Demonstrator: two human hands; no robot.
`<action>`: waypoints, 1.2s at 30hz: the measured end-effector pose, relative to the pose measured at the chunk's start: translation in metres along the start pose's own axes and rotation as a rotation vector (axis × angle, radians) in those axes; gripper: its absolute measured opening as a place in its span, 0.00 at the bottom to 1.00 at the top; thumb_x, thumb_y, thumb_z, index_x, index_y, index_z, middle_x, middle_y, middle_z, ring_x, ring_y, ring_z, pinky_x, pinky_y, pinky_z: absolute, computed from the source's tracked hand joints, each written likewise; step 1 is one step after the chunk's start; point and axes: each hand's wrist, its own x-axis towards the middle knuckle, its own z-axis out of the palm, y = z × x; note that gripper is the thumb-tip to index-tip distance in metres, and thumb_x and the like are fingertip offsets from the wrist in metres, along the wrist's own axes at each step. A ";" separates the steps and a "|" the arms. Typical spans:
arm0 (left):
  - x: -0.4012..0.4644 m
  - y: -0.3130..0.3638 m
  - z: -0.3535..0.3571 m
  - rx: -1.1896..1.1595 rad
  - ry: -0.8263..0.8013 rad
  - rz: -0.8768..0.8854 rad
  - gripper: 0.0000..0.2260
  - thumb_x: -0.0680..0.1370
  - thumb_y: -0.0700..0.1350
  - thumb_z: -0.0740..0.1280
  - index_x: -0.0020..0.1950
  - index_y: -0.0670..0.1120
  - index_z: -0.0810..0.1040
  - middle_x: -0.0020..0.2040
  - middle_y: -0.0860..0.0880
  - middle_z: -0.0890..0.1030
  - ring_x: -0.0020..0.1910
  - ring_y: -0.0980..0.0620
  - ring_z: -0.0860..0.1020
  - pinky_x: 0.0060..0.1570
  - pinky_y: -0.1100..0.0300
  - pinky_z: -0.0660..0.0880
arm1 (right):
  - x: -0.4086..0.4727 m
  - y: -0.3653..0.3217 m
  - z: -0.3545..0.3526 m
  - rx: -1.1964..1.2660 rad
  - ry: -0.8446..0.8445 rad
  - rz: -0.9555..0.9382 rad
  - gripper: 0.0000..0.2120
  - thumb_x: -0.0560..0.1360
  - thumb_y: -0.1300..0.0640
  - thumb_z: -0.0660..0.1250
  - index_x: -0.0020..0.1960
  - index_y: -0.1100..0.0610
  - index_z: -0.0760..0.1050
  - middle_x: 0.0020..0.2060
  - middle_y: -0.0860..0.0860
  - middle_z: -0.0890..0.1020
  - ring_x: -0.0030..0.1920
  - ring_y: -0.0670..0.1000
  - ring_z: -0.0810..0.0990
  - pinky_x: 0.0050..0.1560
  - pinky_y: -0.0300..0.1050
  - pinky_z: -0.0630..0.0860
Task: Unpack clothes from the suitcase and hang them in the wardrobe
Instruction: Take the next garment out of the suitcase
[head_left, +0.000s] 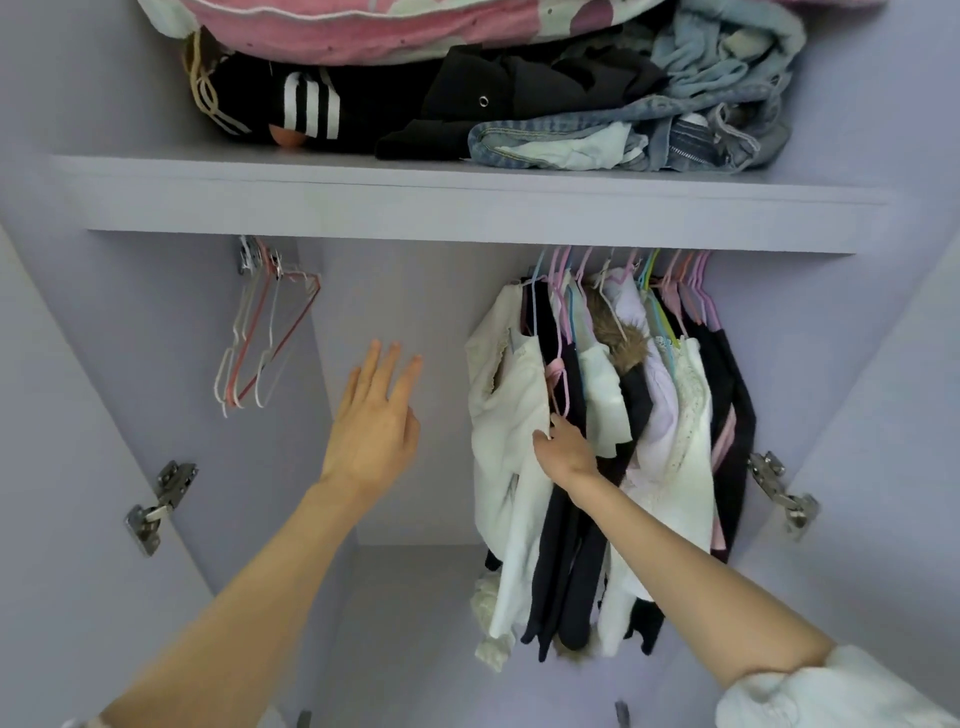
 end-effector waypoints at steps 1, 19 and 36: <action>-0.010 0.003 0.001 -0.025 -0.027 -0.001 0.24 0.73 0.33 0.64 0.69 0.39 0.68 0.70 0.37 0.68 0.72 0.36 0.62 0.65 0.39 0.66 | -0.012 0.004 0.000 0.013 0.010 -0.006 0.22 0.80 0.56 0.54 0.73 0.58 0.61 0.70 0.55 0.69 0.68 0.56 0.69 0.66 0.46 0.67; -0.246 0.160 0.015 -0.333 -0.737 0.155 0.18 0.81 0.44 0.55 0.71 0.48 0.65 0.69 0.49 0.68 0.65 0.47 0.69 0.58 0.53 0.69 | -0.293 0.204 0.002 -0.103 -0.219 0.274 0.14 0.80 0.56 0.56 0.60 0.59 0.75 0.65 0.54 0.75 0.65 0.53 0.73 0.60 0.42 0.68; -0.394 0.495 0.083 -0.462 -1.293 0.693 0.16 0.81 0.46 0.57 0.69 0.49 0.67 0.65 0.51 0.72 0.63 0.52 0.71 0.61 0.58 0.70 | -0.496 0.488 -0.158 -0.141 -0.096 0.728 0.16 0.81 0.55 0.54 0.63 0.62 0.71 0.59 0.57 0.78 0.59 0.57 0.76 0.58 0.51 0.73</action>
